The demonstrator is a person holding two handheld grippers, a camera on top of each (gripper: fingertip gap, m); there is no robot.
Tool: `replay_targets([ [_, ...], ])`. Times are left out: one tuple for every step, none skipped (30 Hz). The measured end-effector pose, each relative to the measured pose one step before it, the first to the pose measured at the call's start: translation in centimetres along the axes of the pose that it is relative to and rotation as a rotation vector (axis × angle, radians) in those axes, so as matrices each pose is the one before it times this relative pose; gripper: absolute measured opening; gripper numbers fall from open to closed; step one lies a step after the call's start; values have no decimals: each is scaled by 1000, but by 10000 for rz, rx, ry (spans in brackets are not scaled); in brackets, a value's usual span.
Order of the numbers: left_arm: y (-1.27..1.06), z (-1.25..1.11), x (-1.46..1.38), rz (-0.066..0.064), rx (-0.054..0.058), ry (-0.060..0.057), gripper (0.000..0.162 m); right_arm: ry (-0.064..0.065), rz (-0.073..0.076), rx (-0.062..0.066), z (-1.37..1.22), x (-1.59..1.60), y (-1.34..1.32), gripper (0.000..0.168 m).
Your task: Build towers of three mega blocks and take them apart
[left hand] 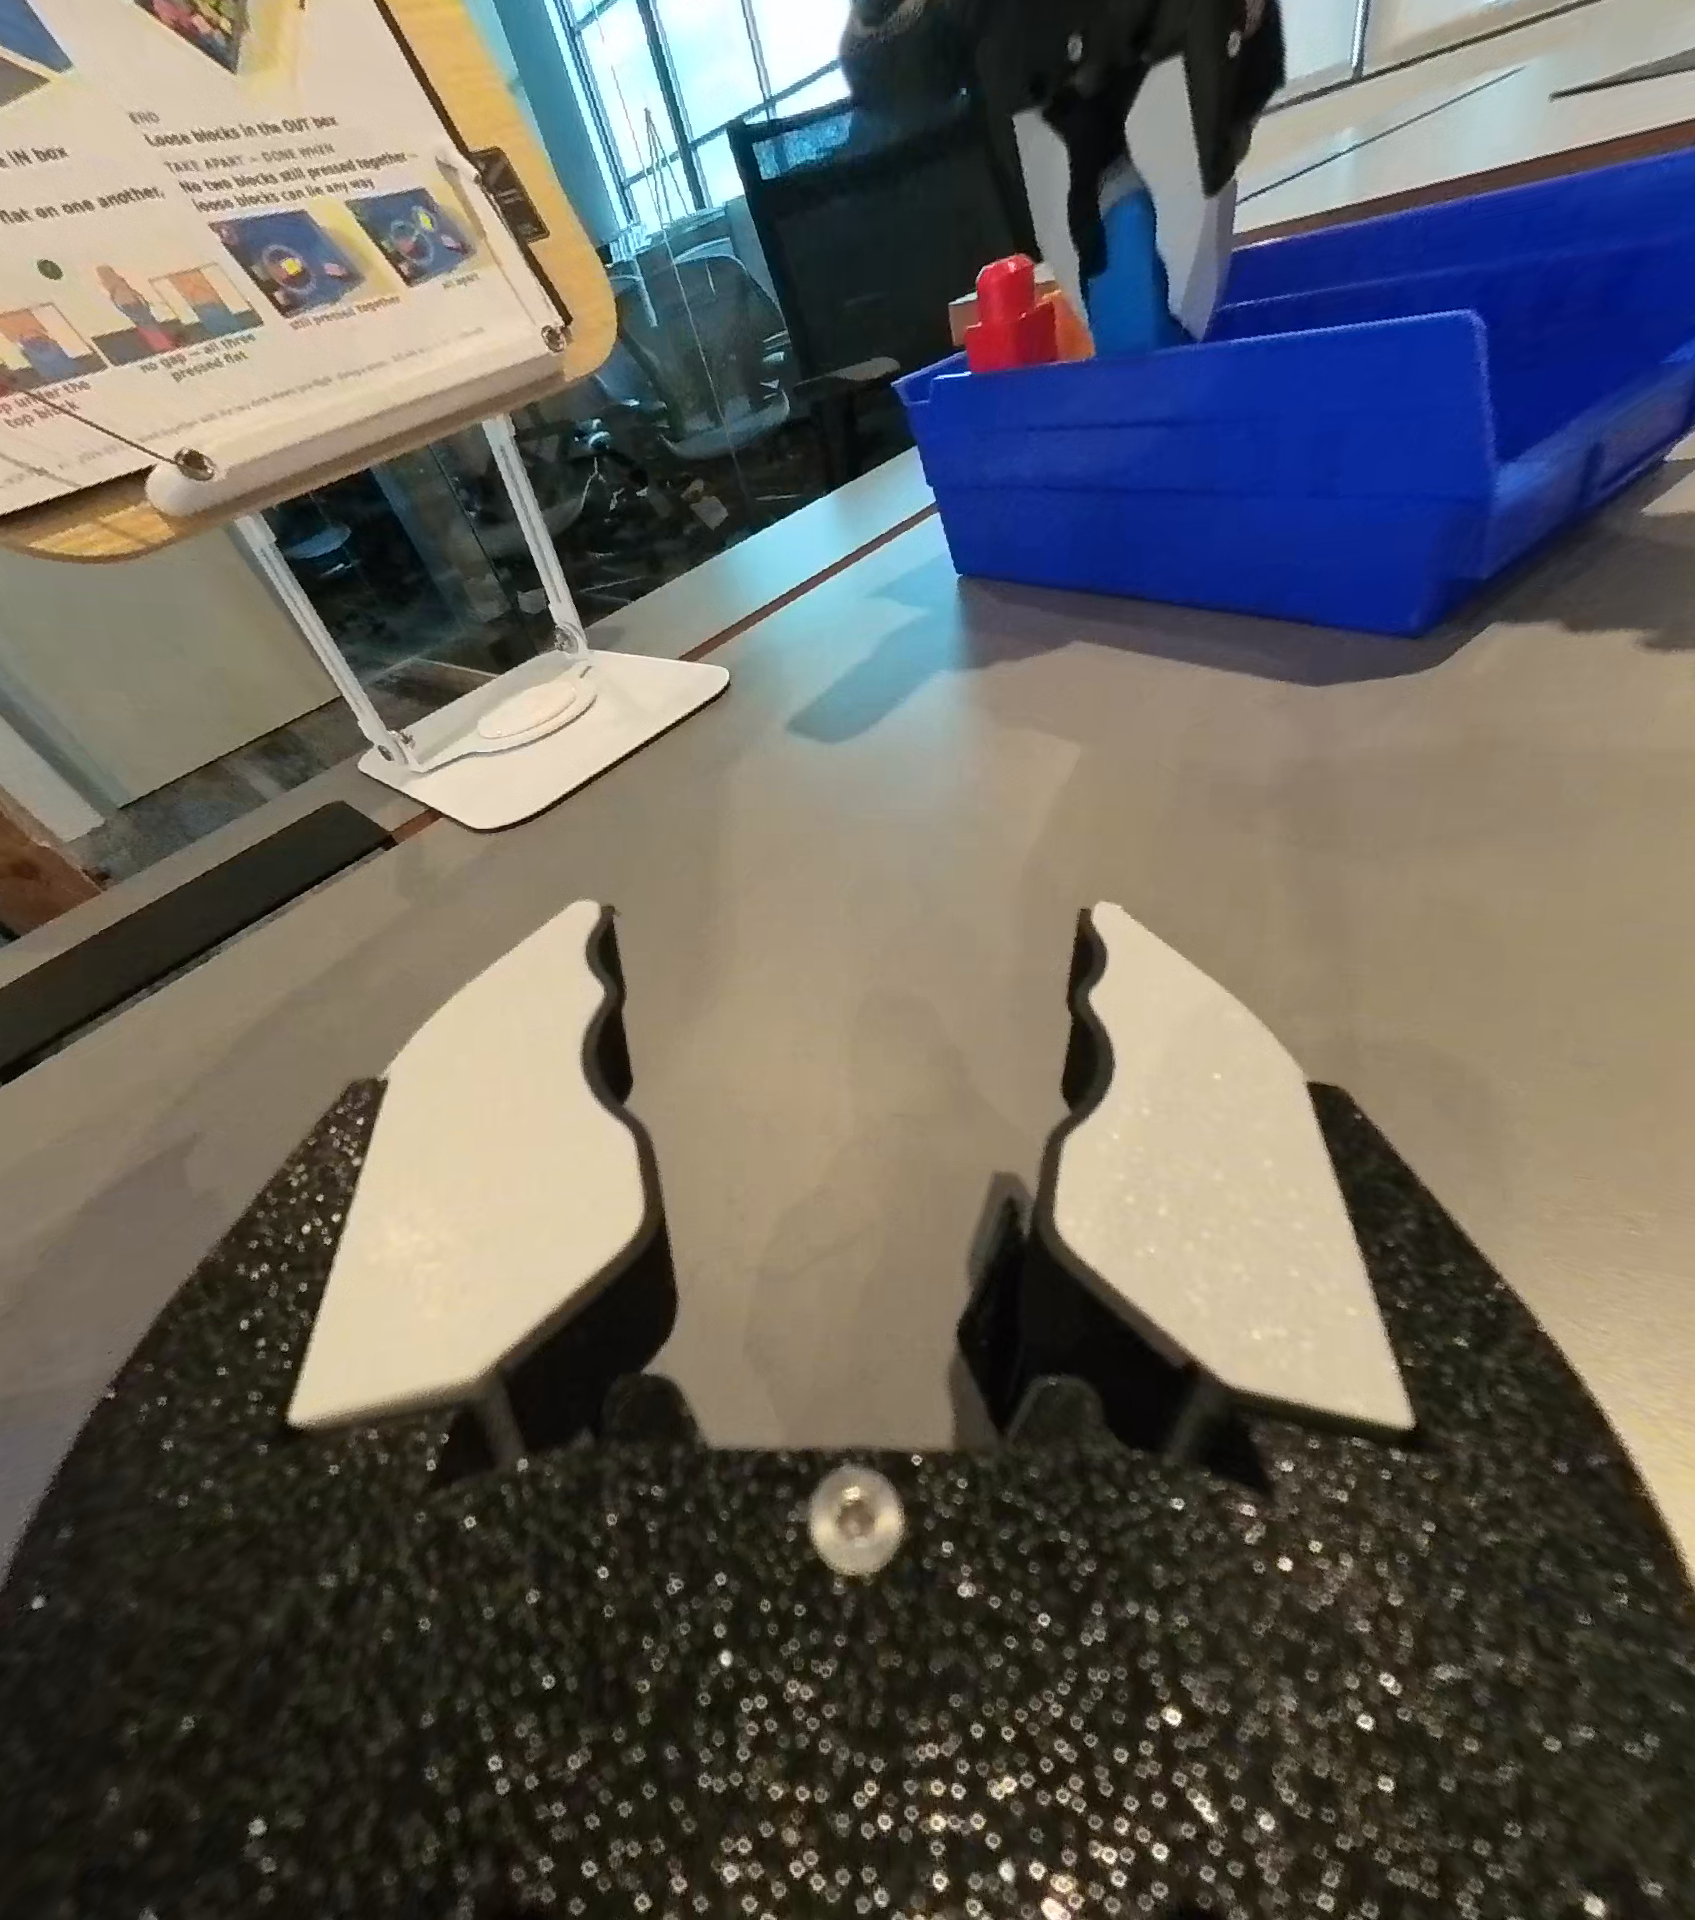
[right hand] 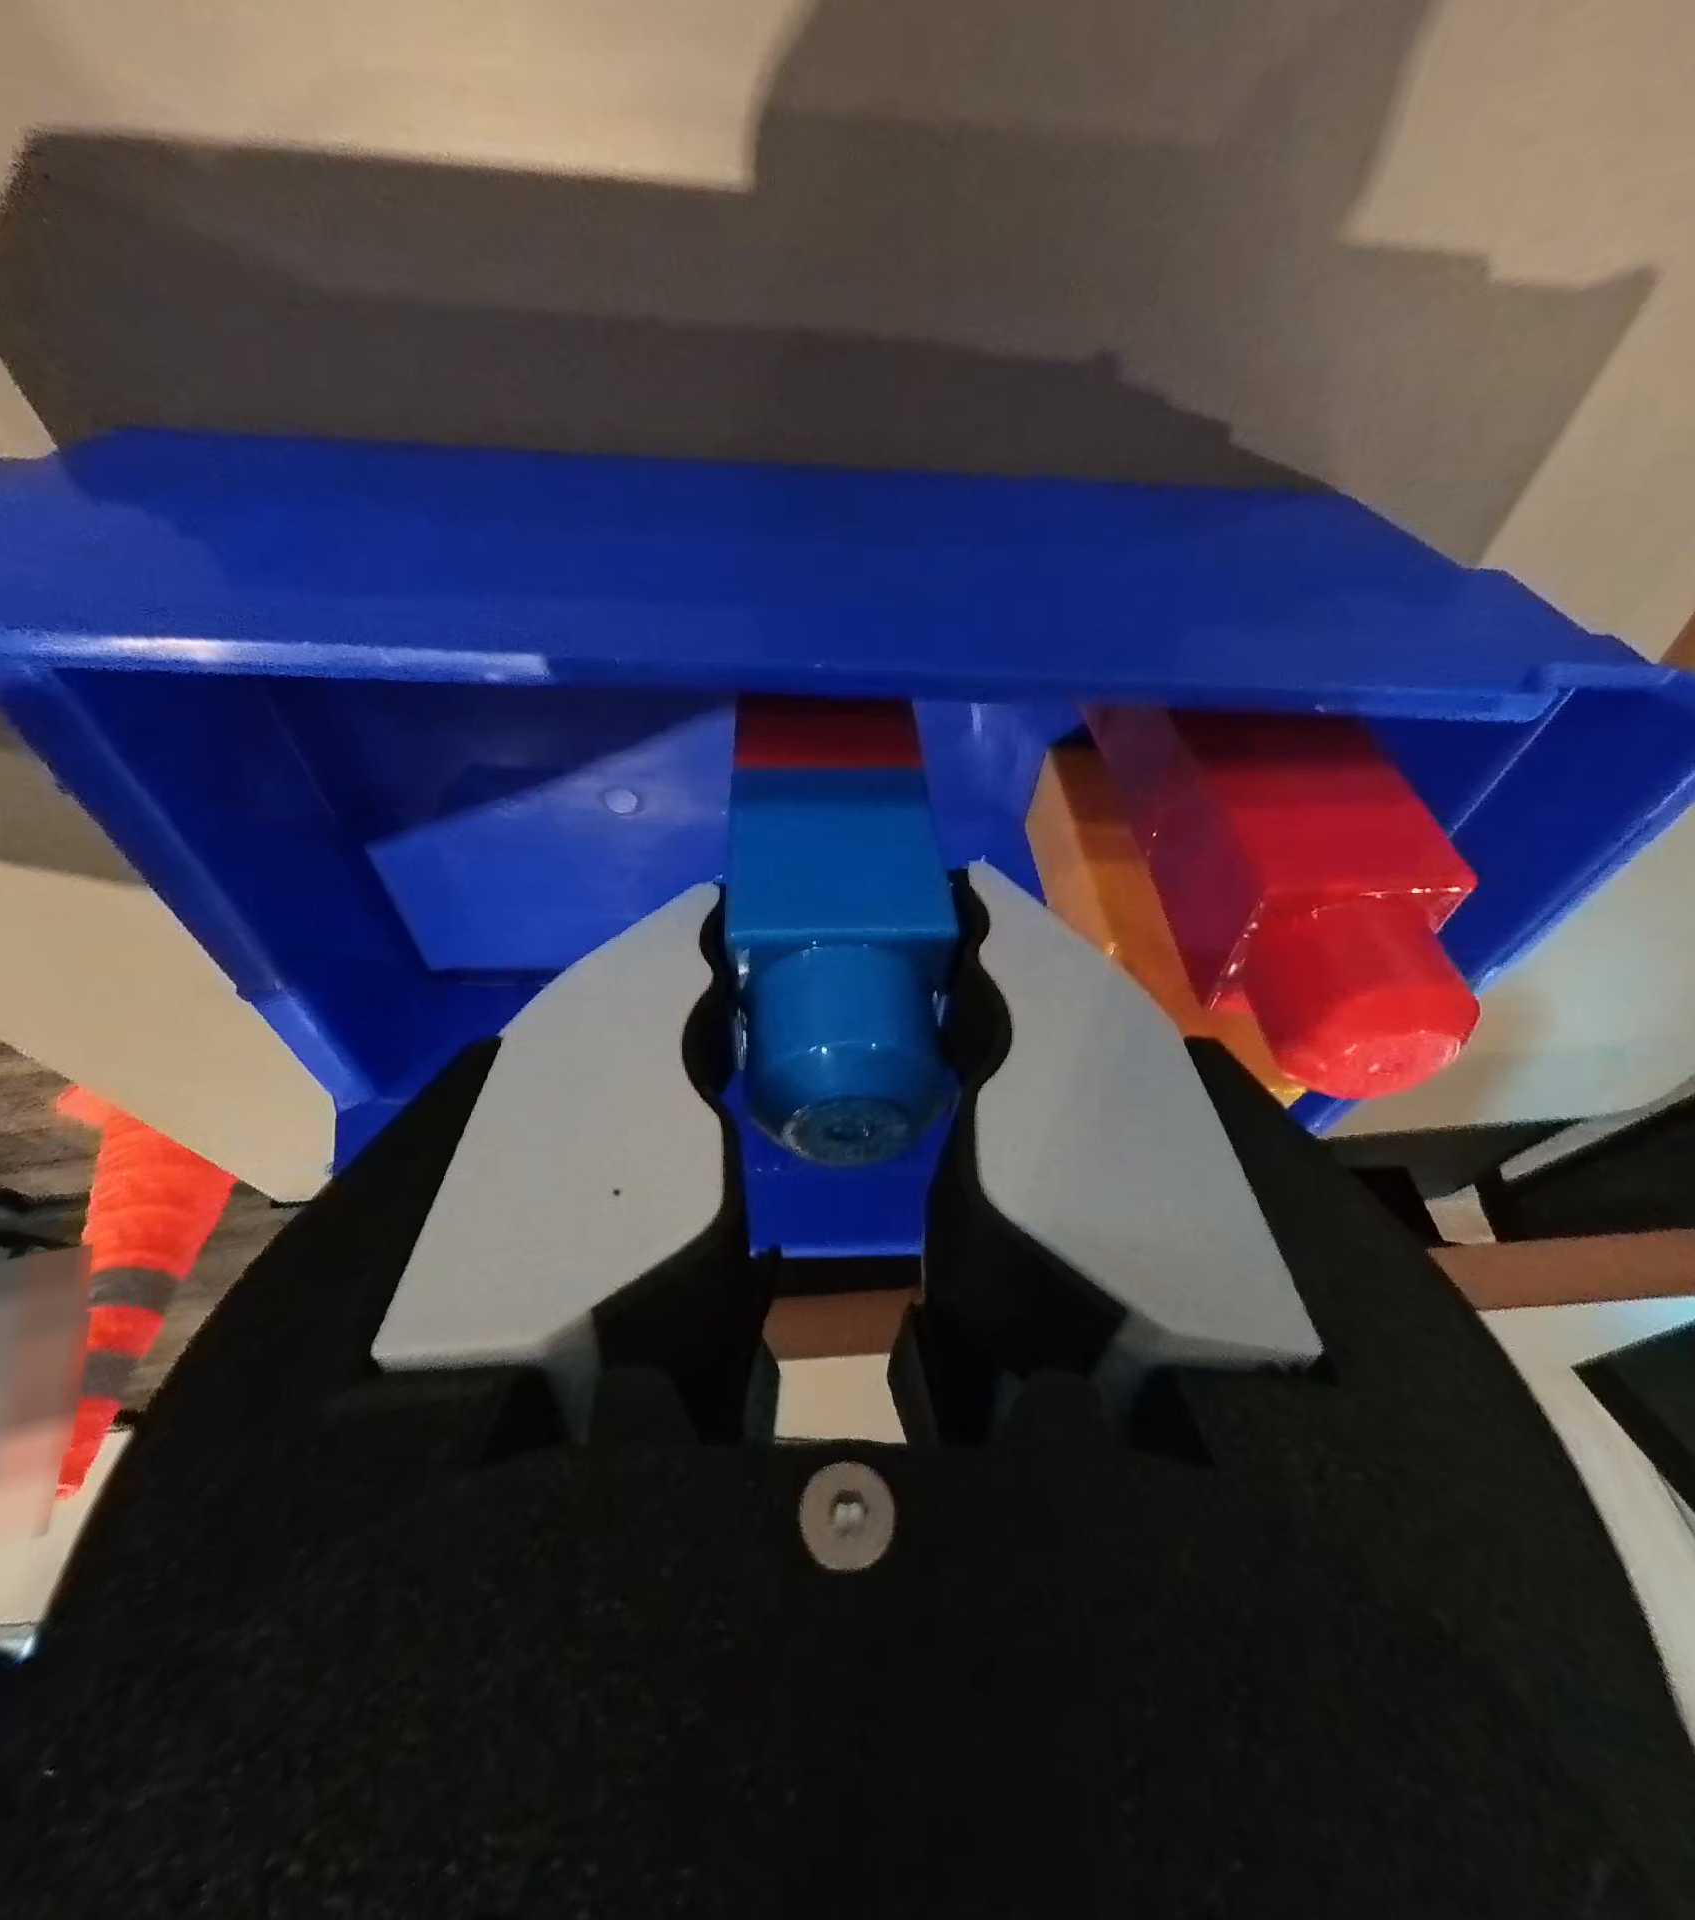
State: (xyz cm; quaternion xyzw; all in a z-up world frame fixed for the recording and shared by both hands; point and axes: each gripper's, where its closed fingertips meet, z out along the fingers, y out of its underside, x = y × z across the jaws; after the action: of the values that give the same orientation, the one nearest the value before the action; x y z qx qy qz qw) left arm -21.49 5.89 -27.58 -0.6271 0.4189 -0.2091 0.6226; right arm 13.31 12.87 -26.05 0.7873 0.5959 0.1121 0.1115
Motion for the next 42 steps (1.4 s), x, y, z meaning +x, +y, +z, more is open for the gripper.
replay_targets([
  [0, 0, 15, -1, 0, 11, 82, -8, 21, 16, 90, 54, -48, 38],
  [-1, 0, 20, 5, -2, 8, 82, 9, 20, 19, 75, 39, -36, 38],
  [3, -2, 21, 8, -5, 10, 82, 12, 3, 4, 62, 32, -20, 38],
  [17, 10, 29, 9, -9, 17, 81, 30, -10, 3, 40, 35, -13, 38],
  [13, 19, 27, 7, -15, 17, 81, 44, -6, 8, 12, 58, -23, 38],
  [23, 20, 32, 4, -16, 18, 81, 35, 11, 2, -17, 39, 3, 38],
  [13, 12, 30, 2, -14, 22, 81, 58, 31, 24, -60, 87, -15, 38],
  [13, 13, 11, 0, -10, 16, 81, 1, 33, 49, -95, -1, -49, 38],
  [8, 2, 1, -4, -5, 5, 81, 6, 32, 51, -94, 7, -52, 39],
  [-7, 4, -1, -6, -1, 4, 81, -15, 23, 26, -108, -40, -3, 40],
  [3, -1, 2, -7, 1, 8, 80, 26, 10, -22, -120, 14, 66, 40],
  [-2, 1, -3, -8, 4, 4, 80, 52, 7, -50, -176, 37, 129, 40],
  [-15, -5, -5, -9, 7, -2, 80, 63, 28, -41, -242, 56, 148, 40],
  [-8, -2, -21, -11, 5, 0, 80, 58, 46, -14, -349, 46, 144, 41],
  [1, 0, -4, -14, 2, 0, 79, 86, 57, 27, -468, 65, 156, 41],
  [-6, -3, -24, -15, 3, -4, 79, 106, 66, 61, -575, 67, 141, 41],
  [-10, -1, -17, -15, 6, 2, 79, 127, 83, 77, -687, 71, 175, 42],
  [-3, -5, 1, -14, 7, 8, 79, 154, 99, 95, -786, 69, 184, 42],
  [-9, -1, -22, -15, 6, -2, 79, 184, 123, 127, -888, 45, 150, 42],
  [-12, -6, -39, -16, 10, -12, 79, 214, 134, 188, -966, -1, 53, 42],
  [-19, -15, -29, -18, 17, -7, 79, 225, 120, 306, -1028, -97, -162, 42],
  [-17, -16, -28, -23, 15, -9, 79, 288, 111, 469, -1071, -160, -465, 42],
  [-18, -3, -61, -32, 10, -19, 78, 326, 128, 611, -1060, -262, -800, 42],
  [2, -14, -75, -46, 7, -25, 78, 301, 165, 689, -967, -477, -1058, 40],
  [-2, -5, -108, -72, -3, -42, 78, 290, 218, 773, -841, -652, -1307, 36],
  [33, 16, -204, -106, -25, -98, 77, 569, 374, 985, -725, -326, -1743, 33],
  [66, 3, -358, -137, -52, -201, 76, 518, 548, 1254, -574, -436, -2171, 31],
  [117, 30, -433, -156, -86, -250, 75, 82, 496, 1230, -319, -1185, -2087, 28],
  [140, 34, -308, -144, -110, -148, 72, -66, 363, 1071, -16, -1620, -1691, 25],
  [119, 52, -119, -105, -89, -23, 70, 288, 343, 1013, 263, -1275, -1452, 23],
  [31, -1, -44, -49, -23, 0, 69, 645, 495, 1006, 412, -827, -1217, 20],
  [-39, -49, -78, -6, 33, -55, 67, 454, 593, 867, 515, -1063, -751, 17],
  [-54, -70, -116, 16, 48, -113, 63, 201, 571, 661, 605, -1295, -214, 15],
  [-47, -62, -135, 25, 41, -121, 58, 166, 548, 544, 709, -1202, 157, 15],
  [-25, -42, -145, 17, 21, -126, 53, 271, 510, 447, 790, -947, 452, 15],
  [19, -18, -201, -2, -13, -151, 50, 298, 356, 346, 831, -800, 703, 15],
  [88, 5, -259, -24, -60, -187, 47, 400, 180, 223, 812, -608, 900, 15],
  [127, 16, -297, -42, -94, -188, 46, 485, 115, 101, 736, -429, 1040, 15],
  [131, 25, -204, -49, -89, -112, 45, 489, 76, 50, 618, -340, 1031, 15],
  [73, 8, -135, -55, -53, -48, 42, 466, 133, 83, 497, -237, 907, 15],
  [24, -23, -141, -57, -9, -58, 39, 288, 172, 91, 375, -338, 828, 15],
  [-25, -43, -174, -57, 24, -91, 35, 254, 237, 67, 268, -223, 779, 15],
])
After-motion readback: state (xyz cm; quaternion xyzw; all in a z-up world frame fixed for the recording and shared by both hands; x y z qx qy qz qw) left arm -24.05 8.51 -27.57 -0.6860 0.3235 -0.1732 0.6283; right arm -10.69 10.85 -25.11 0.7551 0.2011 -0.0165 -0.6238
